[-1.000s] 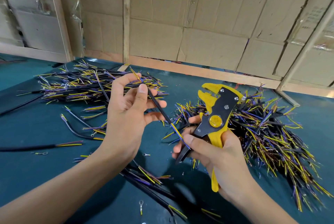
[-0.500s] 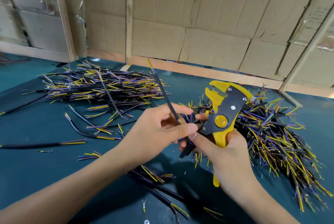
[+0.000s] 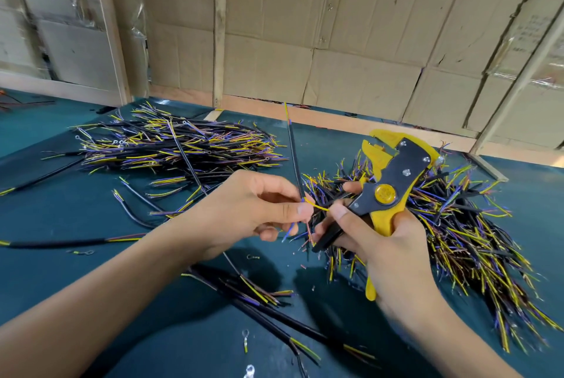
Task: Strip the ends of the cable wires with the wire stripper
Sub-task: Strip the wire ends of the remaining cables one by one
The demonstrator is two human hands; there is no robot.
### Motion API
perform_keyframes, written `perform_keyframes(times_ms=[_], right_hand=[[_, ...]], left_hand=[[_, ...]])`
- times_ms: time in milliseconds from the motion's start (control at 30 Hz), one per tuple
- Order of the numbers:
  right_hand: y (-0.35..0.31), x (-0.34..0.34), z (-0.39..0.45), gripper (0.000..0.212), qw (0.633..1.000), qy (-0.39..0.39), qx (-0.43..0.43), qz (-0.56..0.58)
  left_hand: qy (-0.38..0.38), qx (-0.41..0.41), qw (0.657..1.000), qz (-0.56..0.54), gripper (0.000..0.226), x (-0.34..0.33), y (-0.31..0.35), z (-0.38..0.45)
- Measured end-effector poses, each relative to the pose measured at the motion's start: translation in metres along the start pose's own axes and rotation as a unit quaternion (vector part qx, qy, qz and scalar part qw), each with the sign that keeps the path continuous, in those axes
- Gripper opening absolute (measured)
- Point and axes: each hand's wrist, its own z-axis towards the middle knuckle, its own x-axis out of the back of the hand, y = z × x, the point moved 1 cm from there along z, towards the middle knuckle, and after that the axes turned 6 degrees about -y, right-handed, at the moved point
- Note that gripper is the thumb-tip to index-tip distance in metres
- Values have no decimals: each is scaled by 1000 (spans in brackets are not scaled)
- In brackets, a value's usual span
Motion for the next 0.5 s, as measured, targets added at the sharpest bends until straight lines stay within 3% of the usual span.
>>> perform_keyframes(times_ms=[100, 333, 500], right_hand=[[1, 3, -1, 15, 999, -18, -11, 39], [-1, 2, -3, 18, 982, -140, -89, 93], [-2, 0, -7, 27, 972, -188, -108, 88]], left_hand=[[10, -11, 998, -66, 18, 0, 3, 0], [75, -67, 976, -193, 8, -2, 11, 0], [71, -79, 966, -238, 9, -3, 13, 0]])
